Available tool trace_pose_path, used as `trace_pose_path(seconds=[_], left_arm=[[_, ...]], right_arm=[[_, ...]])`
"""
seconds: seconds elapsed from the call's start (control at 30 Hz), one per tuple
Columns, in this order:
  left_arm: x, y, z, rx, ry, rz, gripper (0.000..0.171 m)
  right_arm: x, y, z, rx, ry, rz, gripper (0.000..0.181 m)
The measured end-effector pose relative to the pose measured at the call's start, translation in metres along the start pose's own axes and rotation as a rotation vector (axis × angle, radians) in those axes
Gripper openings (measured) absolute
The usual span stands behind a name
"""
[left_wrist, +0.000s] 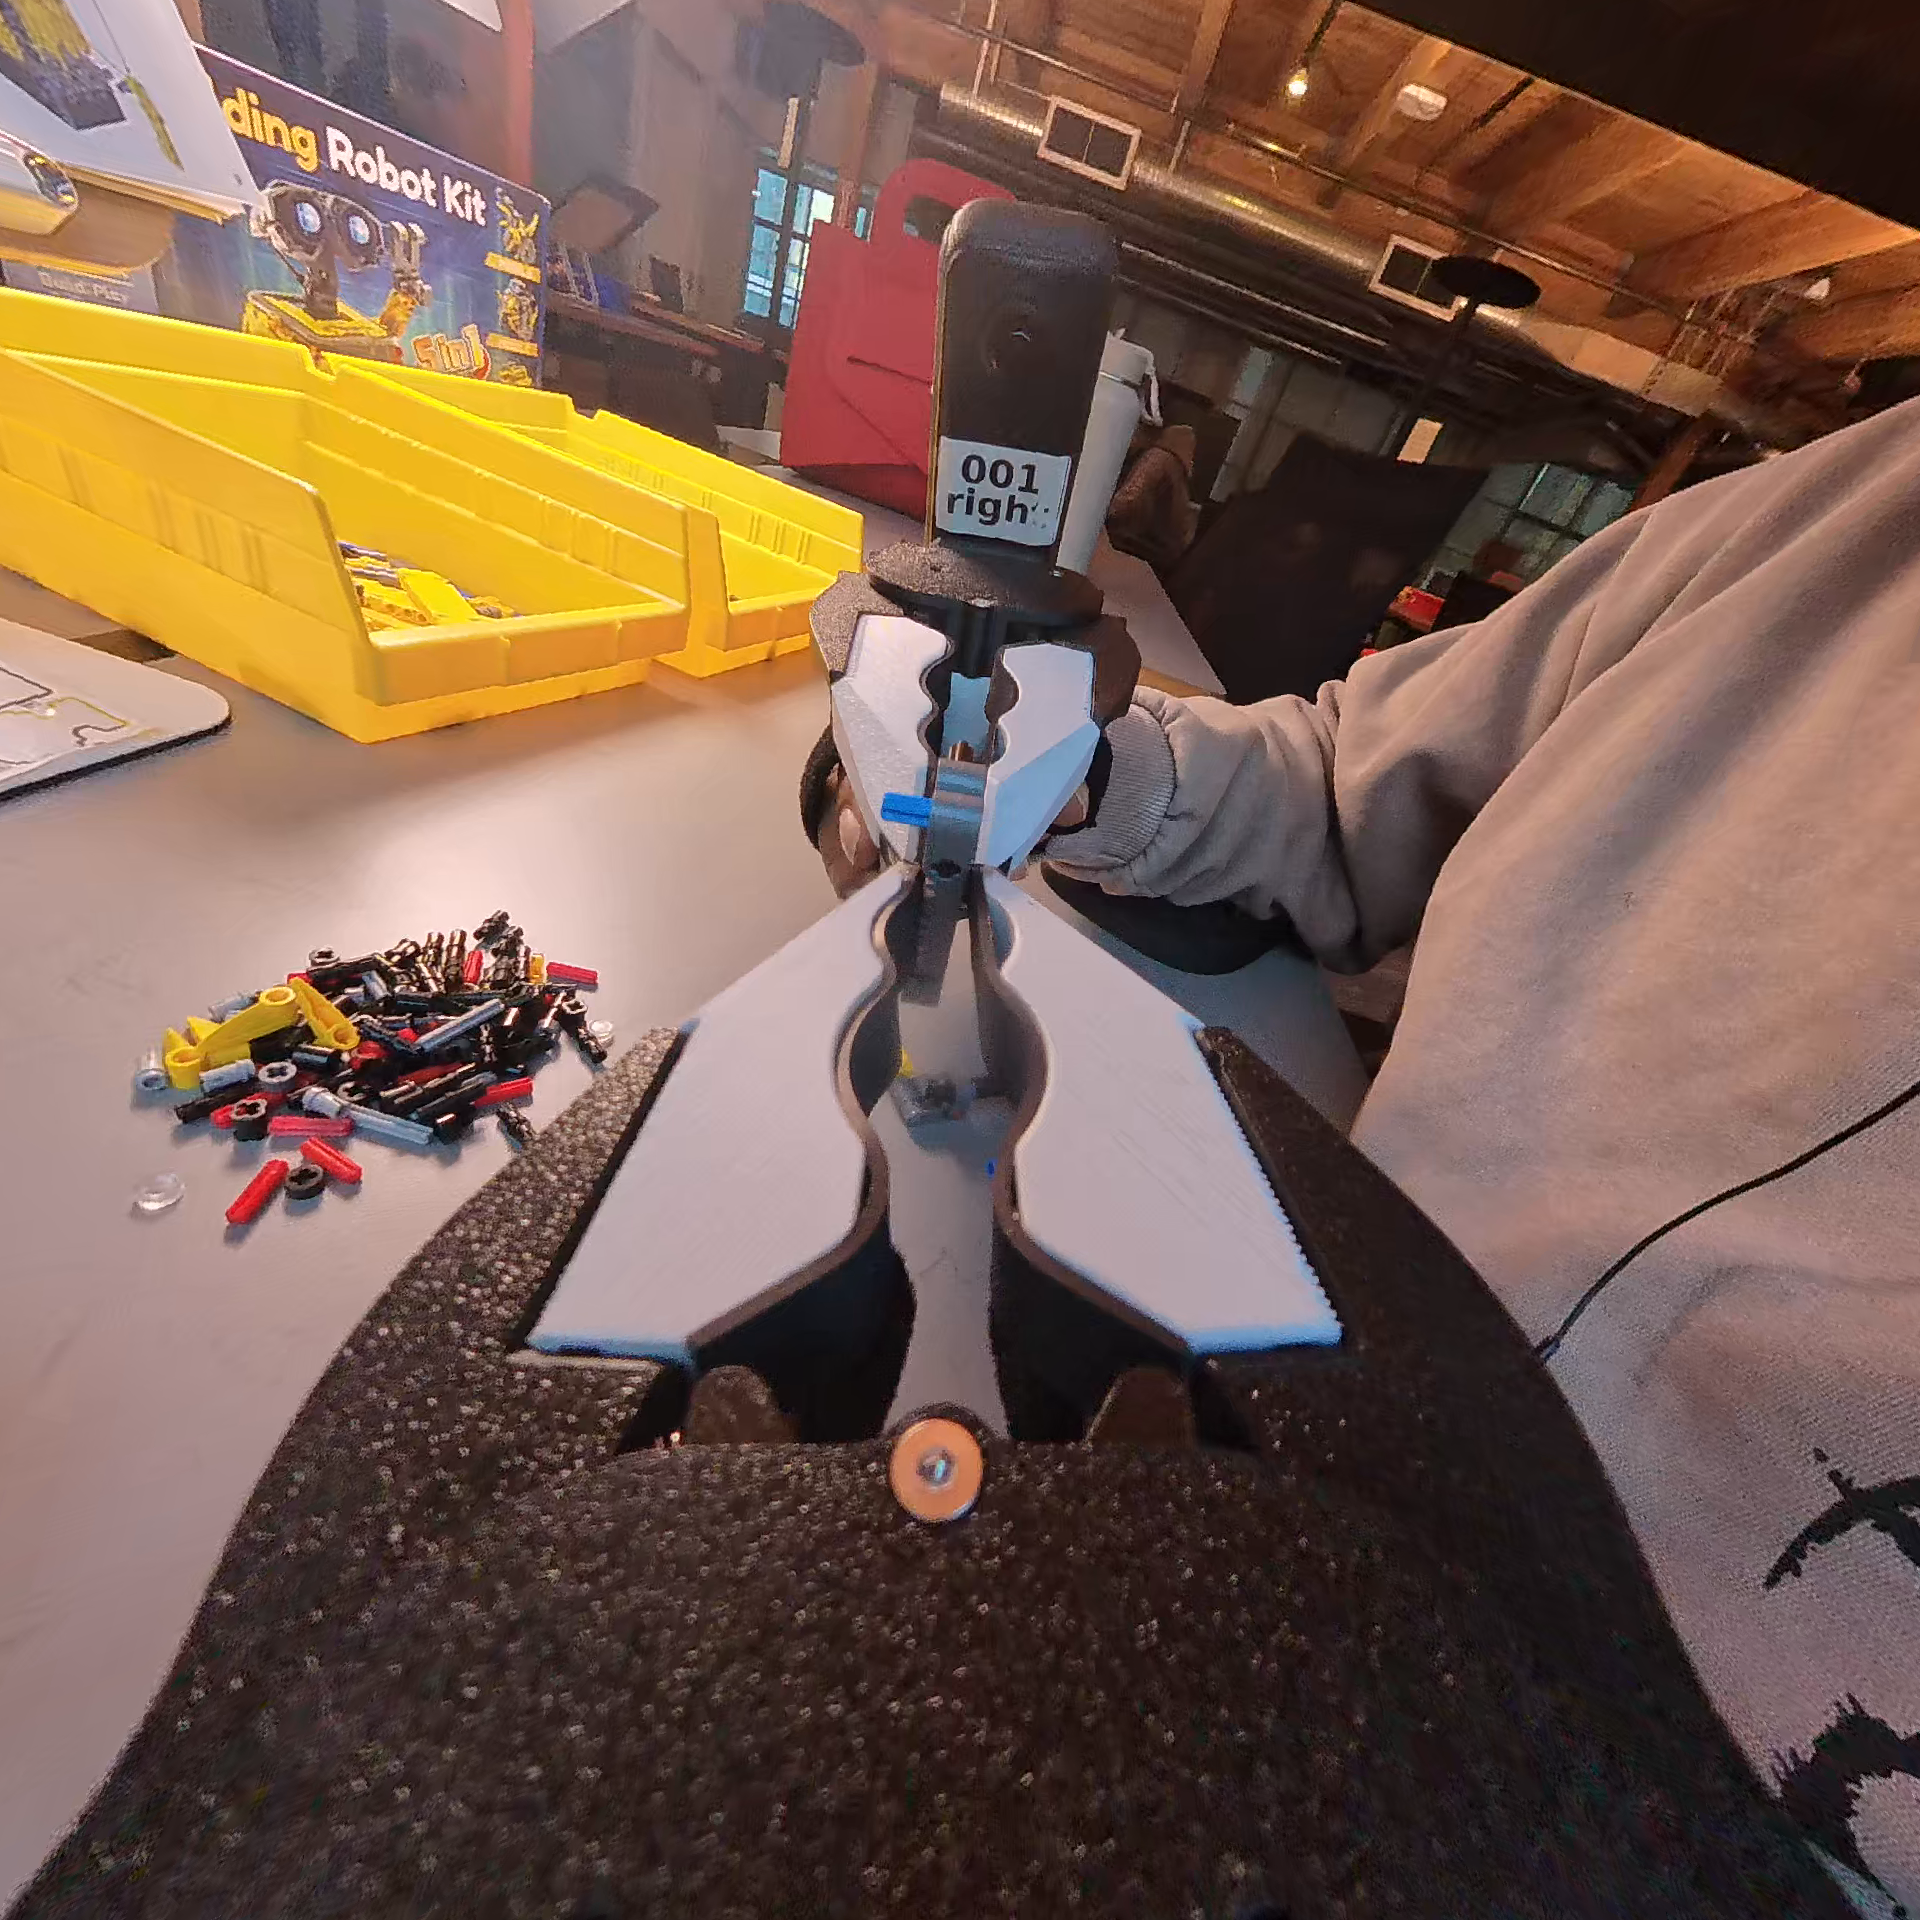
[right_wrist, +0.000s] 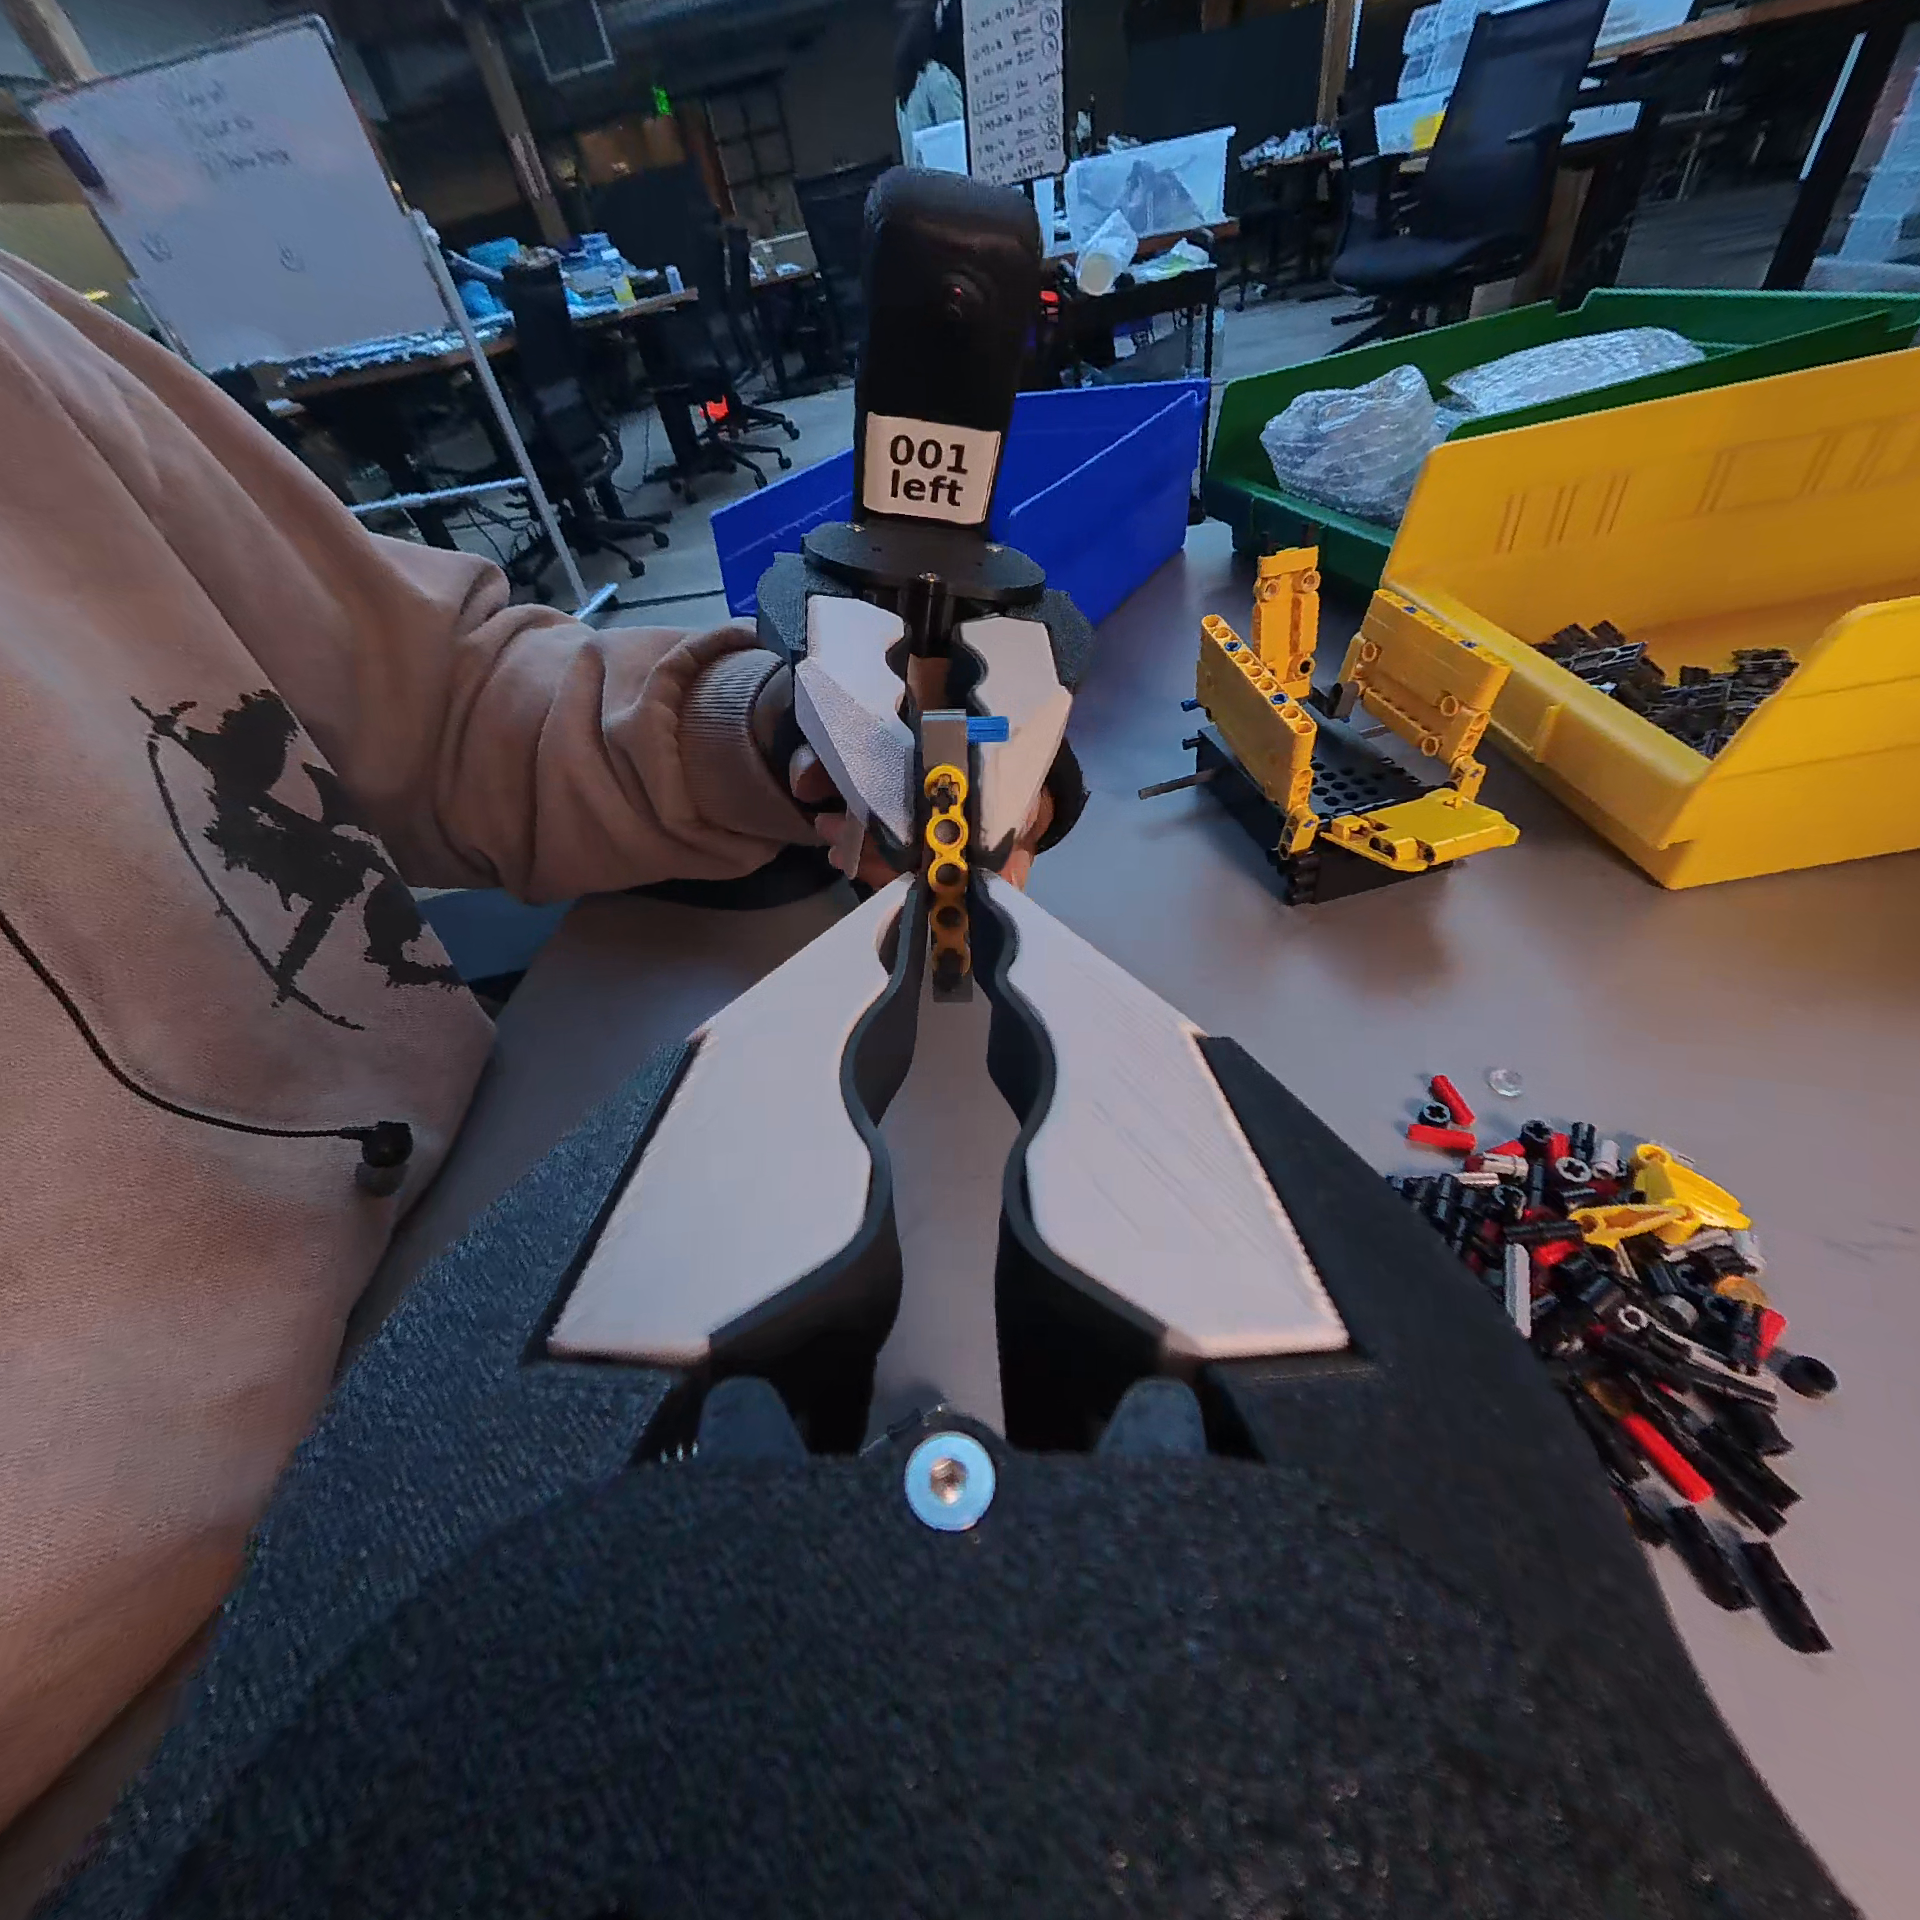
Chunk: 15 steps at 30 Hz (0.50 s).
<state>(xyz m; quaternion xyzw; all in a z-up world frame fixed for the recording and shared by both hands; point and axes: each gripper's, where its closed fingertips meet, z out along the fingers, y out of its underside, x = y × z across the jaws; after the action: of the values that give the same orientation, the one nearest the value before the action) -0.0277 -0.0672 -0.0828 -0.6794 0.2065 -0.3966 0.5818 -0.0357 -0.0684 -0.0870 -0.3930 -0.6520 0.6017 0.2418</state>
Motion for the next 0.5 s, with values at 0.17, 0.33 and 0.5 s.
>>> trace_pose_path(seconds=[0.17, 0.33, 0.5], left_arm=[[0.008, 0.004, -0.002, -0.058, 0.051, 0.004, 0.005], [0.014, 0.01, -0.002, -0.102, 0.079, 0.023, 0.005], [0.007, 0.008, -0.003, -0.132, 0.012, 0.078, 0.006]], right_arm=[[-0.008, 0.001, 0.002, -0.007, -0.024, -0.054, 0.008], [-0.015, 0.005, 0.002, -0.047, -0.032, -0.134, 0.007], [-0.011, 0.003, 0.002, -0.016, -0.041, -0.086, 0.006]])
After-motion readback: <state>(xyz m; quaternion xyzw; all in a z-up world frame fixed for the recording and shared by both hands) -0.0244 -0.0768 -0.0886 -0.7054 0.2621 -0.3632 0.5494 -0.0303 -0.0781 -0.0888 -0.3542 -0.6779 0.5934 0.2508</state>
